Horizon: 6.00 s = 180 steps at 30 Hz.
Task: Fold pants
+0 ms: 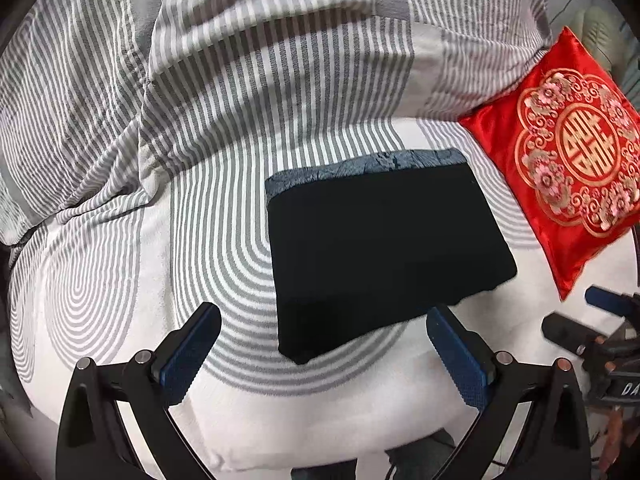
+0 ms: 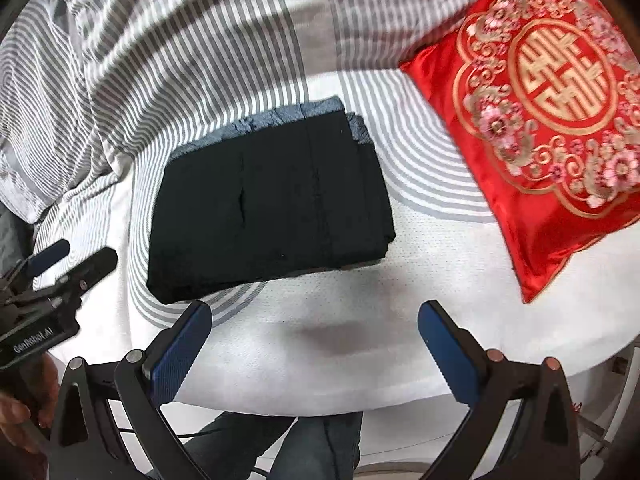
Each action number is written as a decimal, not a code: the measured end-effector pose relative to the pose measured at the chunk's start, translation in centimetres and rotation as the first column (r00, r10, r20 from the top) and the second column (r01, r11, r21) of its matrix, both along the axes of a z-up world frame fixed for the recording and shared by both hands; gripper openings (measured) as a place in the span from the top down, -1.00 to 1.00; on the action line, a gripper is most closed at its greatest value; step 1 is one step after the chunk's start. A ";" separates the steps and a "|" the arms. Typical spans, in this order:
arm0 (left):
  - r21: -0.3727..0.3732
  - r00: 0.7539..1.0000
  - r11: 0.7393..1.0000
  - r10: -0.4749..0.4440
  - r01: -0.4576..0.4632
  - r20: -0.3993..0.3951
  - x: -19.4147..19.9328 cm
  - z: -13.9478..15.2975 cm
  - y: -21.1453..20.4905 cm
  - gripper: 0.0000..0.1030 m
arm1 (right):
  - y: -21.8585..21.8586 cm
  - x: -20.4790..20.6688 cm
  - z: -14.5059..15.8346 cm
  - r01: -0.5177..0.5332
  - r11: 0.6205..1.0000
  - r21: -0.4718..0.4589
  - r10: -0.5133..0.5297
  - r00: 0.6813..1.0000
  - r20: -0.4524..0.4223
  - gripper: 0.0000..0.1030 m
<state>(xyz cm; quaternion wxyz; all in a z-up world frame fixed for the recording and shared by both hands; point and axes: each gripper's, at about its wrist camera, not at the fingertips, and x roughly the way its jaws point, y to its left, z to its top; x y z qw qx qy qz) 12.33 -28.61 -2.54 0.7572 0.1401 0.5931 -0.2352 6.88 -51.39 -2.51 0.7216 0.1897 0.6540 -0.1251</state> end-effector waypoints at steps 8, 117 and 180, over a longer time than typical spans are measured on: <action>0.011 1.000 1.000 -0.001 0.001 0.012 -1.1 2.3 1.4 -1.00 | 0.7 0.2 2.9 0.016 1.000 -0.012 -0.016 1.000 0.016 -1.00; 0.090 0.985 0.987 0.139 -0.130 -0.099 3.9 -12.9 -2.8 -1.00 | -6.5 2.6 -8.1 -0.108 0.994 -0.022 0.106 0.992 -0.066 -1.00; 0.148 0.986 0.979 0.150 -0.139 -0.067 3.2 -8.6 -1.4 -1.00 | -5.0 2.7 -5.9 -0.104 0.995 0.008 0.104 0.994 -0.012 -1.00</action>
